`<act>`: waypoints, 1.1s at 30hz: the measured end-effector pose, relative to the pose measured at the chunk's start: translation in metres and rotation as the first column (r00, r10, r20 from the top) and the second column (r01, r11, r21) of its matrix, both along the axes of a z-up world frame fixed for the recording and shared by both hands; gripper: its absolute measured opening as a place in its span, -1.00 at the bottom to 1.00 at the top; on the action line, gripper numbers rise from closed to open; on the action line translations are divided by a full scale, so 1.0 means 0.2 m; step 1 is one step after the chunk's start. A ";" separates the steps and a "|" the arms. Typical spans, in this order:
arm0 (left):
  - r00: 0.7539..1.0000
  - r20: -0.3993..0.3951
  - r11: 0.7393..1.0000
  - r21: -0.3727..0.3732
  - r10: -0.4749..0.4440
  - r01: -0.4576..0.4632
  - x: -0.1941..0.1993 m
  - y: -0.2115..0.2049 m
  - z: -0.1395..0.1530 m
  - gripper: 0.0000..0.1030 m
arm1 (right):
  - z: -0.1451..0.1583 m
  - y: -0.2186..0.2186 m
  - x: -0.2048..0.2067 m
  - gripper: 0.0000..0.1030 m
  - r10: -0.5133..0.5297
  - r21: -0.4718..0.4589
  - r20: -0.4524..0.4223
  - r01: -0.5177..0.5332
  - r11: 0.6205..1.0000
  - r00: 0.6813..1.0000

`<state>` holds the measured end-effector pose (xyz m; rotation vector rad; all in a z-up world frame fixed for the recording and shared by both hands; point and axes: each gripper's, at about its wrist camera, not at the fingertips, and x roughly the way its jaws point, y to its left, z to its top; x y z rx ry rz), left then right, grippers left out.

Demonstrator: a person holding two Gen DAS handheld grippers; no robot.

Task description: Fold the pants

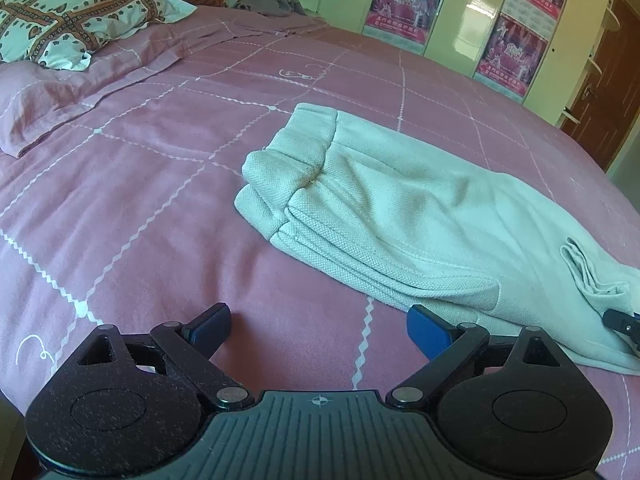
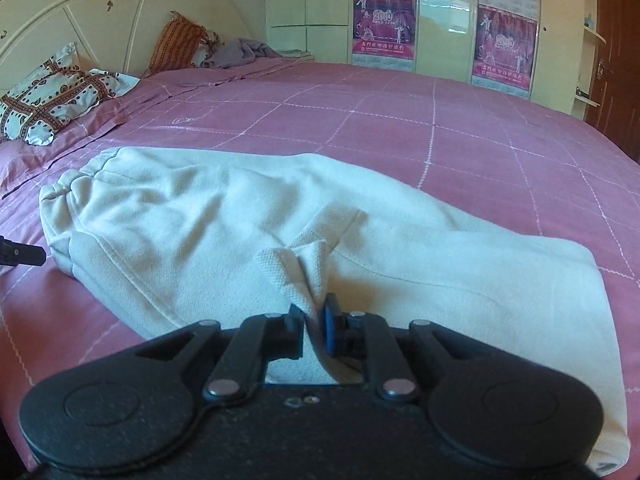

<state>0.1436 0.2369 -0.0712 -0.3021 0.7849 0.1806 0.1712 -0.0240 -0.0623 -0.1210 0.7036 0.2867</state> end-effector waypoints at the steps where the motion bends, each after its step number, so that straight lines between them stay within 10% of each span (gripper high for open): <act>1: 1.000 -0.001 1.000 0.003 0.000 0.000 0.00 0.00 0.00 0.82 | -0.01 0.02 0.01 -0.76 -0.001 -0.005 -0.002 0.001 1.000 1.000; 21: 1.000 -0.017 0.999 0.033 -0.011 0.012 -0.03 -0.03 0.01 0.82 | -0.01 0.02 -0.04 -0.76 0.038 -0.007 0.044 -0.037 0.999 0.998; 29: 1.000 -0.016 0.999 0.041 -0.005 0.006 -0.03 -0.03 0.02 0.82 | -0.03 0.08 -0.13 -0.03 0.158 0.018 0.040 -0.159 0.987 0.987; 33: 1.000 0.025 0.999 0.049 0.010 -0.011 -0.06 -0.03 0.04 0.77 | 0.10 -0.02 -0.25 -0.44 0.196 0.145 0.139 -0.215 0.966 0.971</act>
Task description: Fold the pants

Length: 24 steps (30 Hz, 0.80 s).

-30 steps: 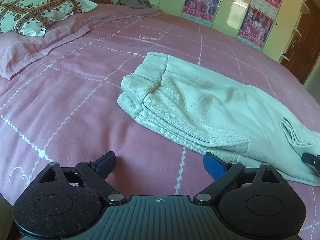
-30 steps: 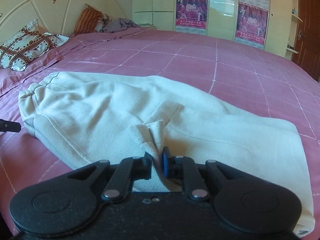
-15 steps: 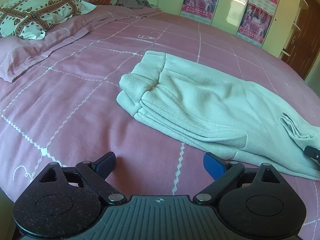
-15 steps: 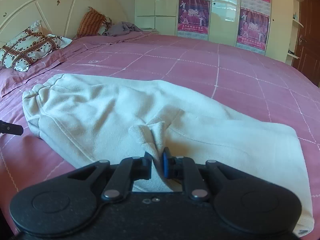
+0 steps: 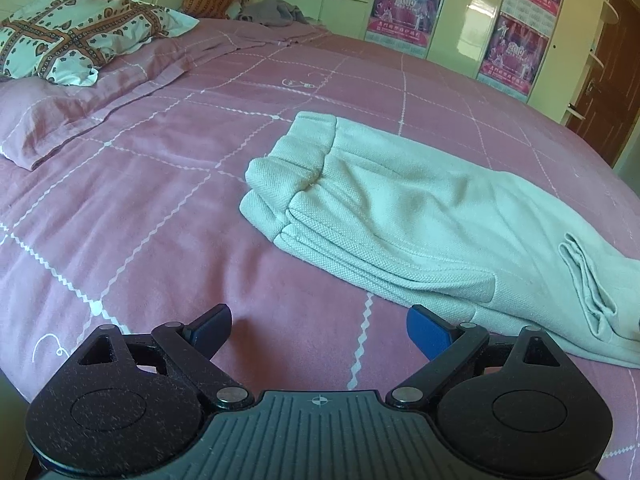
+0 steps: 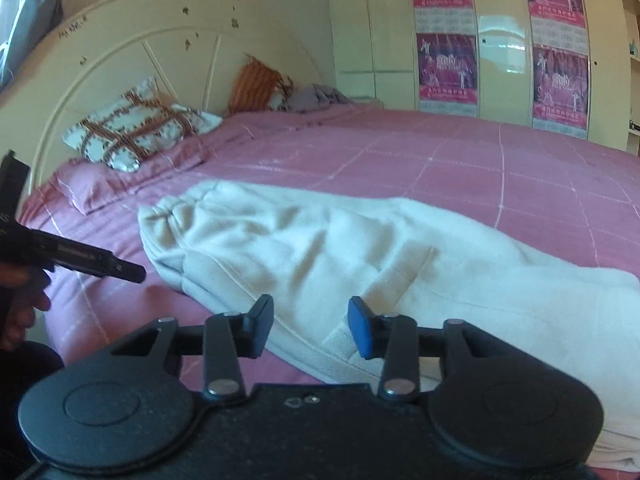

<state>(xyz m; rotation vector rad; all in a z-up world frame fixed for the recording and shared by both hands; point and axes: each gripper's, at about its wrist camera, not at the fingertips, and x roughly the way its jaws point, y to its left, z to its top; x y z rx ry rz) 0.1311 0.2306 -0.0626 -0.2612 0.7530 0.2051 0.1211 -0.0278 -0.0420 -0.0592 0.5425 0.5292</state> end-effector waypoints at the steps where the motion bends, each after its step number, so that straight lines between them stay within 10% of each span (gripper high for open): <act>1: 1.000 0.020 1.000 -0.002 0.001 -0.001 -0.01 -0.01 0.02 0.61 | 0.03 -0.04 -0.02 -0.74 -0.022 0.005 0.009 0.022 1.000 1.000; 3: 0.997 0.070 0.998 -0.052 -0.039 0.042 -0.03 -0.07 0.07 -0.09 | 0.08 -0.18 -0.06 -0.83 -0.110 0.003 0.032 0.110 0.994 0.993; 10: 0.920 0.179 0.932 -0.044 -0.348 0.361 0.21 -0.81 0.17 -0.09 | 0.07 -0.83 -0.07 -0.79 -0.470 -0.007 -0.021 0.470 0.883 0.883; 13: 0.891 0.091 0.892 -0.042 -0.445 0.450 0.37 -1.08 0.04 -0.08 | -0.11 -0.89 0.00 -0.81 -0.468 -0.104 -0.169 0.457 0.884 0.867; 15: 0.884 0.003 0.884 -0.001 -0.468 0.468 0.45 -1.18 -0.01 -0.08 | -0.12 -0.90 0.00 -0.81 -0.461 -0.086 -0.163 0.453 0.887 0.872; 18: 0.879 0.080 0.882 0.003 -0.469 0.470 0.51 -1.19 0.10 -0.08 | -0.05 -0.94 0.06 -0.78 -0.448 0.005 -0.125 0.452 0.892 0.885; 24: 0.868 -0.063 0.866 0.066 -0.492 0.496 0.88 -1.30 0.06 -0.05 | -0.03 -0.99 0.61 -0.70 -0.474 -0.045 -0.165 0.473 0.880 0.865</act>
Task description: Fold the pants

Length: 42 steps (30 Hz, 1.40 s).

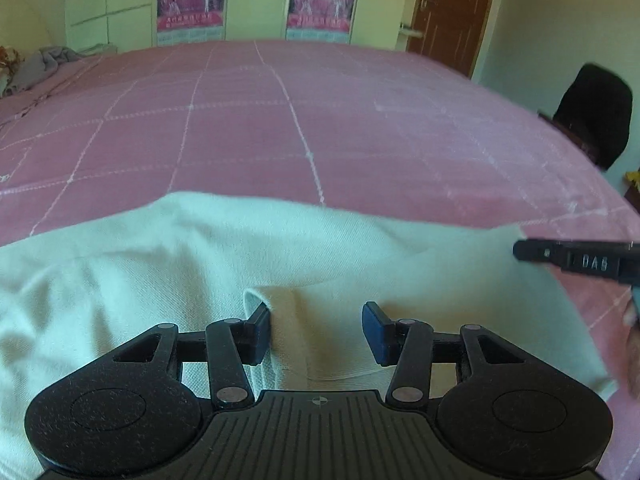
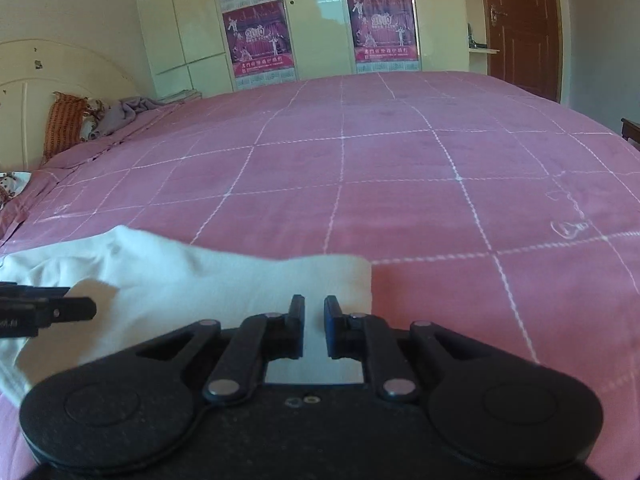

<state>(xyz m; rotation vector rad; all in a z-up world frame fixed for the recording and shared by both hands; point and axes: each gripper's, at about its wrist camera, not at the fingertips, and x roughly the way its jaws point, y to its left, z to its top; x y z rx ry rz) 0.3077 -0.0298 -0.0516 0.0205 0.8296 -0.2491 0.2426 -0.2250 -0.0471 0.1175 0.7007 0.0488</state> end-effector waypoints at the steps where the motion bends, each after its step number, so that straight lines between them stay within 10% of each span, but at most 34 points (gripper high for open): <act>1: 1.000 0.013 1.000 0.022 -0.005 0.005 0.02 -0.01 -0.03 -0.04 | -0.03 -0.01 0.11 -0.73 -0.007 0.017 -0.060 0.008 1.000 0.998; 5: 0.998 0.059 0.998 0.059 -0.002 -0.002 -0.10 0.04 -0.02 0.07 | -0.09 -0.04 0.16 -0.73 -0.004 0.025 -0.108 0.006 1.000 0.994; 13: 0.983 0.152 0.993 -0.064 0.107 -0.098 -0.62 0.38 -0.02 0.30 | -0.10 0.00 -0.62 -0.58 0.122 -0.073 -0.005 -0.122 0.990 0.993; 17: 0.934 0.205 0.948 -0.188 0.293 -0.256 -0.87 0.71 0.04 0.30 | 0.05 -0.23 -0.87 0.28 -0.091 0.203 0.192 0.052 0.978 0.977; 20: 0.869 0.115 0.852 -0.294 0.481 -0.433 -0.94 1.05 -0.01 0.30 | 0.08 -0.36 -0.93 0.33 -0.292 0.243 0.244 0.233 0.942 0.925; 27: 0.760 -0.198 0.497 -0.650 0.620 -0.575 -0.81 1.60 -0.32 0.30 | -0.02 -0.55 -0.92 0.31 -0.424 0.454 0.133 0.325 0.829 0.896; 32: 0.764 -0.228 0.417 -0.726 0.604 -0.547 -0.61 1.72 -0.43 0.29 | -0.06 -0.62 -0.93 0.32 -0.475 0.510 0.105 0.363 0.780 0.874; 33: 0.774 -0.228 0.413 -0.738 0.590 -0.533 -0.57 1.74 -0.45 0.21 | -0.07 -0.62 -0.93 0.32 -0.484 0.520 0.101 0.369 0.770 0.869; 34: 0.755 -0.255 0.364 -0.755 0.604 -0.546 -0.56 1.76 -0.48 -0.74 | -0.07 -0.62 -0.92 0.32 -0.491 0.521 0.098 0.376 0.766 0.866; 35: 0.753 -0.255 0.270 -0.824 0.607 -0.497 -0.58 1.77 -0.50 -0.69 | -0.08 -0.62 -0.92 0.32 -0.496 0.515 0.094 0.384 0.766 0.863; 36: 0.766 -0.197 0.268 -0.859 0.612 -0.436 -0.58 1.75 -0.49 -0.68 | -0.07 -0.62 -0.91 0.32 -0.497 0.505 0.090 0.390 0.770 0.863; 38: 0.764 -0.134 0.392 -0.794 0.632 -0.464 -0.60 1.69 -0.48 -0.68 | -0.06 -0.61 -0.90 0.31 -0.488 0.488 0.094 0.387 0.782 0.868; 41: 0.751 -0.257 0.321 -0.785 0.609 -0.529 -0.57 1.75 -0.64 -0.67 | -0.06 -0.62 -0.93 0.32 -0.490 0.498 0.106 0.381 0.779 0.865; 42: 0.758 -0.242 0.368 -0.760 0.606 -0.536 -0.55 1.73 -0.60 -0.67 | -0.07 -0.63 -0.92 0.32 -0.499 0.502 0.099 0.390 0.772 0.861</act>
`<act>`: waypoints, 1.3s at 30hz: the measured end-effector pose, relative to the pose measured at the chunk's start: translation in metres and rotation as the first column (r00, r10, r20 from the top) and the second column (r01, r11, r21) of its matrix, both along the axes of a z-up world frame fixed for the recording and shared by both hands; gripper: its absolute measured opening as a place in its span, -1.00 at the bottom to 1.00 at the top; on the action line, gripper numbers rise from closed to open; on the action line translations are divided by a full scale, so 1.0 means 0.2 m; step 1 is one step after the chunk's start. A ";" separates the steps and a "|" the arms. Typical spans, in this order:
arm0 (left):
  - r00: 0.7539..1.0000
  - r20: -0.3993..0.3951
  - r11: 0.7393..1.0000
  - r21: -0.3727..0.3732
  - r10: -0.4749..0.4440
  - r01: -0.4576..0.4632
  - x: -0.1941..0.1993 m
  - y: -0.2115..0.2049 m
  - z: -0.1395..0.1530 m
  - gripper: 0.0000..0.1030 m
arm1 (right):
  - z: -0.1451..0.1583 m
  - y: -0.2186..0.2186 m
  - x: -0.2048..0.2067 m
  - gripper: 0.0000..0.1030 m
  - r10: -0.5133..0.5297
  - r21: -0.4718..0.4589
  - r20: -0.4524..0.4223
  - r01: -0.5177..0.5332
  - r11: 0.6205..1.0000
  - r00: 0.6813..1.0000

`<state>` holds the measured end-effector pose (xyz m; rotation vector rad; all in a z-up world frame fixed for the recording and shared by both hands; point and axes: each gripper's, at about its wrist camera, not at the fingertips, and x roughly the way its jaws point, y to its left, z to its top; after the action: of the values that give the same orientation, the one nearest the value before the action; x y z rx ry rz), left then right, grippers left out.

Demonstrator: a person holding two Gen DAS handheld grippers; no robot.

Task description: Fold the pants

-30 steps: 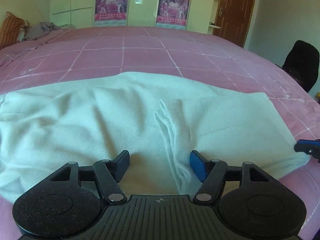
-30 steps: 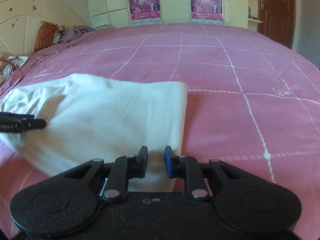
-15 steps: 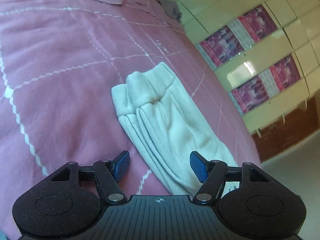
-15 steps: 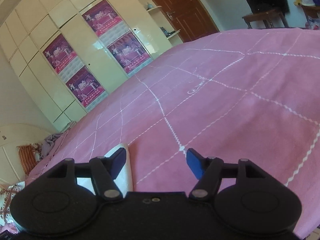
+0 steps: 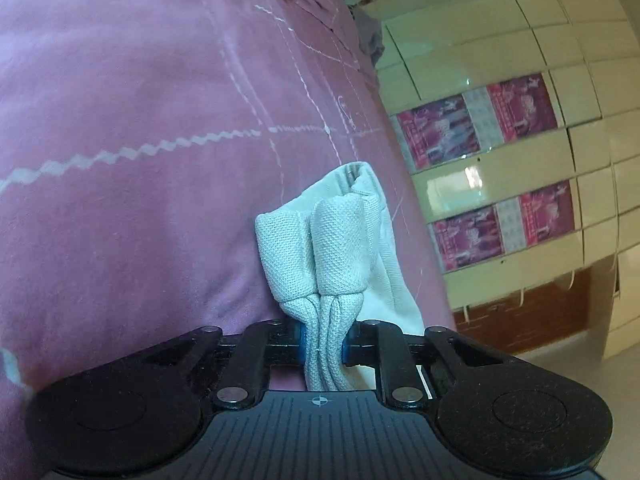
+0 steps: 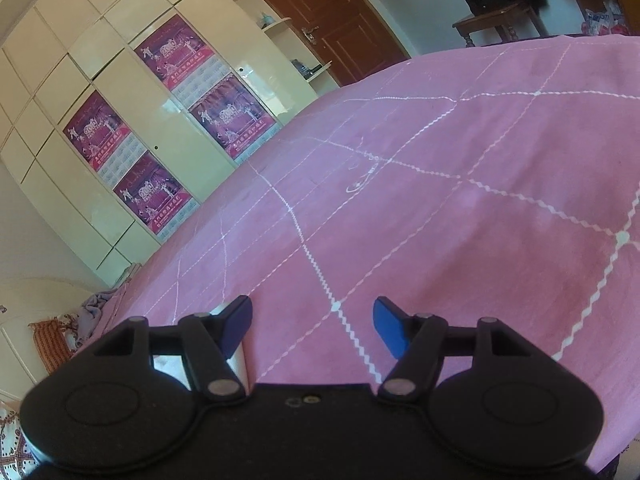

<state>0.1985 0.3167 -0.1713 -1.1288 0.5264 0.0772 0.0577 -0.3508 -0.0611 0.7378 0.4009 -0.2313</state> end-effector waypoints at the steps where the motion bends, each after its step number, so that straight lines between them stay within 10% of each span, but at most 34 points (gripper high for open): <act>1: 1.000 -0.020 0.998 0.069 -0.014 0.016 0.02 -0.03 0.05 -0.67 | 0.00 -0.01 0.00 0.32 -0.012 0.004 -0.007 0.012 1.000 1.000; 6: 0.982 0.126 0.957 0.272 -0.141 0.102 0.08 -0.23 0.47 -0.68 | 0.00 -0.03 -0.03 0.31 -0.124 -0.020 0.002 0.124 0.992 0.992; 9: 0.942 0.156 0.870 0.451 -0.296 0.199 0.19 -0.49 0.74 -0.67 | 0.06 0.00 -0.06 0.32 -0.271 -0.185 0.008 0.268 0.946 0.962; 15: 0.791 0.047 0.554 0.739 -0.610 0.384 0.45 -1.23 0.98 -0.67 | 0.07 -0.04 -0.11 0.42 -0.420 -0.337 0.003 0.396 0.854 0.907; 20: 0.646 -0.052 0.373 0.780 -0.761 0.502 0.54 -1.78 0.92 -0.67 | 0.03 -0.09 -0.12 0.42 -0.399 -0.270 0.015 0.388 0.881 0.917; 24: 0.543 -0.178 0.177 0.824 -0.820 0.537 0.36 -2.17 0.90 -0.67 | 0.01 -0.14 -0.16 0.42 -0.412 -0.214 0.024 0.407 0.888 0.911; 29: 0.474 -0.345 -0.030 0.832 -0.810 0.554 0.25 -2.40 0.76 -0.67 | -0.01 -0.16 -0.17 0.43 -0.414 -0.175 0.033 0.413 0.894 0.910; 31: 0.429 -0.389 -0.081 0.810 -0.815 0.581 0.24 -2.45 0.70 -0.36 | -0.01 -0.16 -0.17 0.43 -0.403 -0.176 0.035 0.403 0.898 0.914; 32: 0.389 -0.394 -0.093 0.793 -0.833 0.602 0.22 -2.47 0.68 0.16 | -0.01 -0.16 -0.17 0.43 -0.400 -0.178 0.036 0.400 0.899 0.916; 34: 0.375 -0.338 -0.053 0.800 -0.864 0.598 0.18 -2.47 0.70 0.39 | -0.01 -0.16 -0.17 0.42 -0.392 -0.180 0.033 0.391 0.903 0.919; 36: 0.413 -0.268 0.047 0.790 -0.870 0.611 0.16 -2.38 0.75 0.38 | -0.01 -0.16 -0.17 0.42 -0.396 -0.175 0.032 0.395 0.902 0.918; 39: 0.535 -0.107 0.240 0.809 -0.838 0.537 0.07 -2.10 0.88 0.38 | -0.02 -0.19 -0.19 0.43 -0.399 -0.154 0.040 0.400 0.903 0.916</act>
<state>0.2116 -0.1026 0.0038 0.0871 0.5503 -0.6722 0.0190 -0.3897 -0.0647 0.6574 0.2161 -0.6419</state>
